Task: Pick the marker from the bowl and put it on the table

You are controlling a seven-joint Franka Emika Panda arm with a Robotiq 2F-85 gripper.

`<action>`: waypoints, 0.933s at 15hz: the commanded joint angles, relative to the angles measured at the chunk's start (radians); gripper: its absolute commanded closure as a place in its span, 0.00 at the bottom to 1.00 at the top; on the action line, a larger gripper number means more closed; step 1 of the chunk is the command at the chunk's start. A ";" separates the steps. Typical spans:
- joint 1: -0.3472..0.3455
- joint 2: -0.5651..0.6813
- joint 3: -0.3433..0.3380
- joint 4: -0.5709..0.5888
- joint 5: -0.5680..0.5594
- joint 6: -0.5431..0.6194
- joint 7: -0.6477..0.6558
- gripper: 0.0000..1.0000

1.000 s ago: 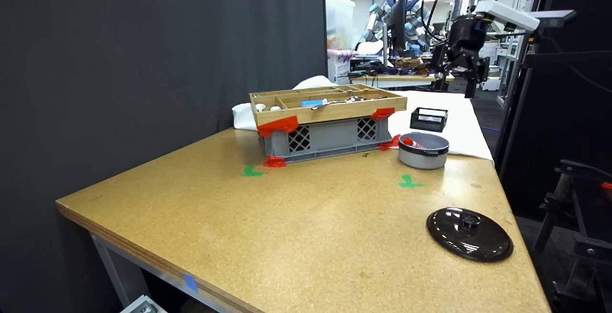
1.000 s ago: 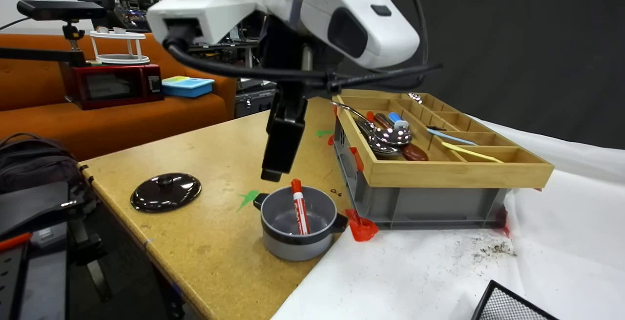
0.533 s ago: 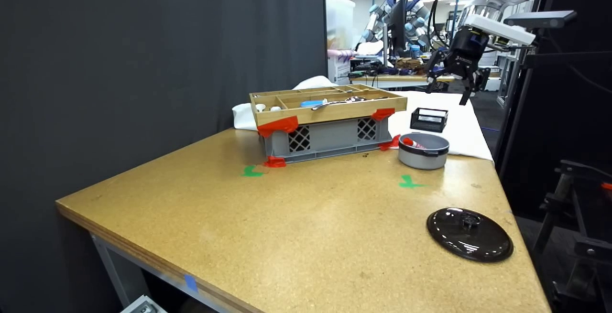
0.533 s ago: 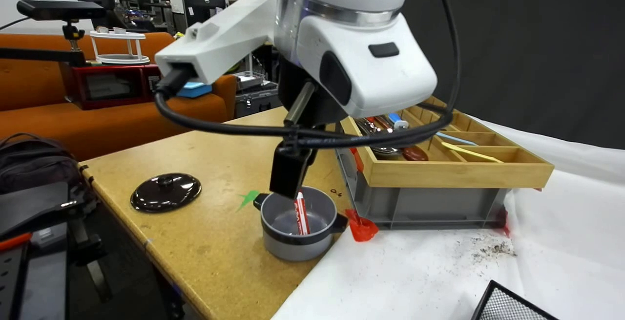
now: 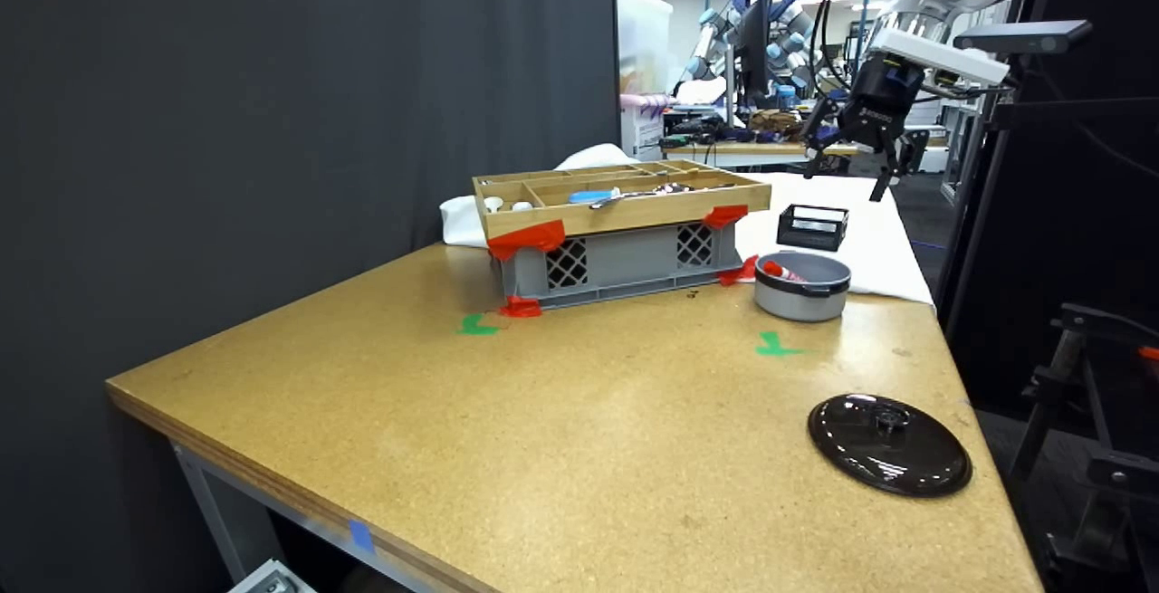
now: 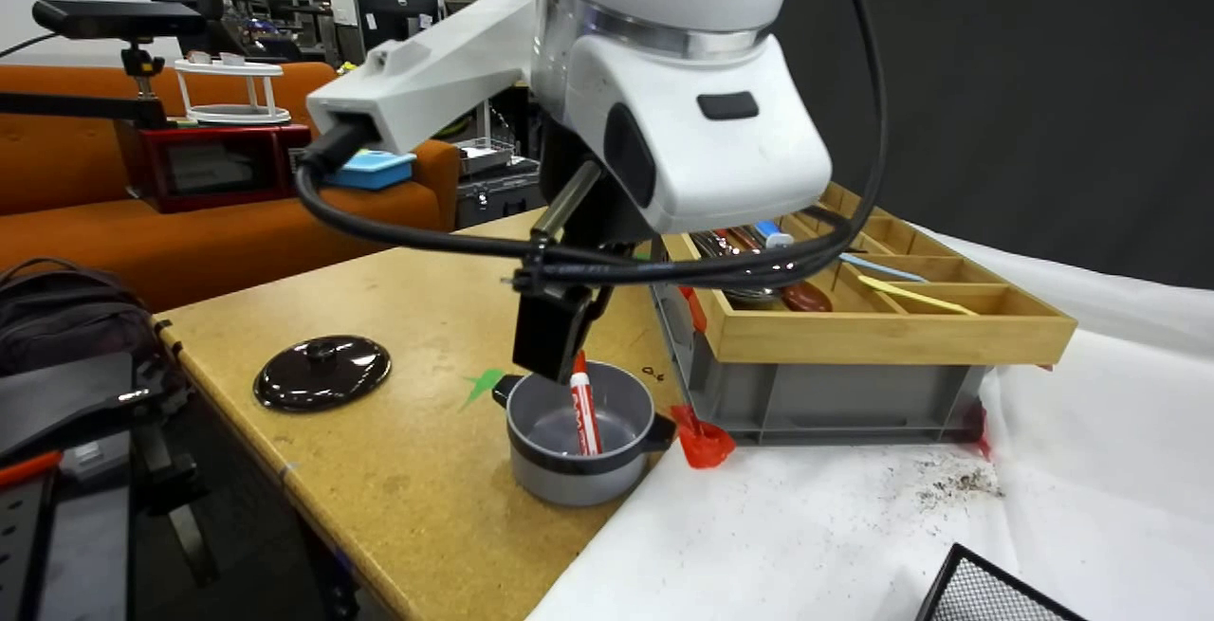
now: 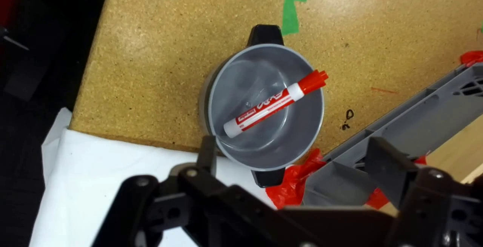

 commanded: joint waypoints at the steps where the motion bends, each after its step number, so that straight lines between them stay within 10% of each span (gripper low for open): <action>1: -0.025 0.074 0.030 0.038 0.069 0.004 0.141 0.00; 14: -0.037 0.329 0.047 0.207 0.289 -0.141 0.627 0.00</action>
